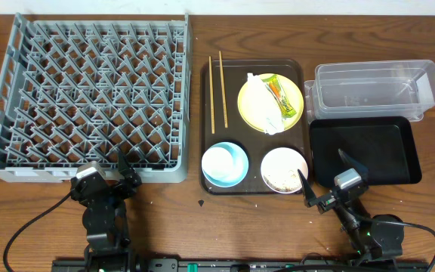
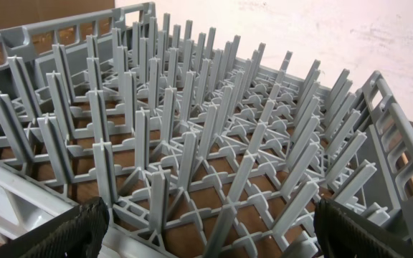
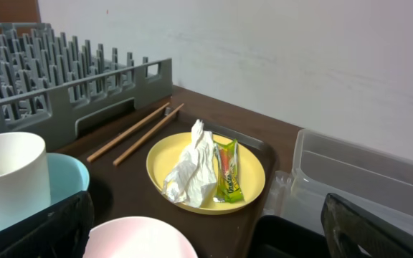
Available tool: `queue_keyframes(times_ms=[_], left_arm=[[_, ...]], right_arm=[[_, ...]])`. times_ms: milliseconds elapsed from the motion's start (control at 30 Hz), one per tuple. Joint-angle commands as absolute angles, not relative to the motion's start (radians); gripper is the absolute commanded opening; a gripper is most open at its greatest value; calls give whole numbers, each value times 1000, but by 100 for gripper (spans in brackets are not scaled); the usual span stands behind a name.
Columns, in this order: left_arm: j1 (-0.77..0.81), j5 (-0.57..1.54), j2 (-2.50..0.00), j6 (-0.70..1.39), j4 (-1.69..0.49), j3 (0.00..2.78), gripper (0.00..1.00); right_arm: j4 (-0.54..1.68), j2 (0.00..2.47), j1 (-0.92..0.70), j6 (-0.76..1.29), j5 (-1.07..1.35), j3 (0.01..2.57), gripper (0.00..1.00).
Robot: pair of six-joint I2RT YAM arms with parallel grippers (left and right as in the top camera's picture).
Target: Sort waste into correct bins and load items into the dishwasher
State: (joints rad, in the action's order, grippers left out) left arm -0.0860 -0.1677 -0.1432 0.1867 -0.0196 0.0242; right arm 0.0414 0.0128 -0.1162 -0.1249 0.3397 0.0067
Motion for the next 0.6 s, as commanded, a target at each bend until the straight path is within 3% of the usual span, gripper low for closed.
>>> queue_keyframes(times_ms=[0, 567], left_arm=[[-88, -192, -148, 189, -54, 4, 92], [-88, -192, -148, 189, -54, 4, 92]], right_arm=[[47, 16, -96, -136, 334, 6, 99], [47, 16, -96, -136, 333, 6, 99]])
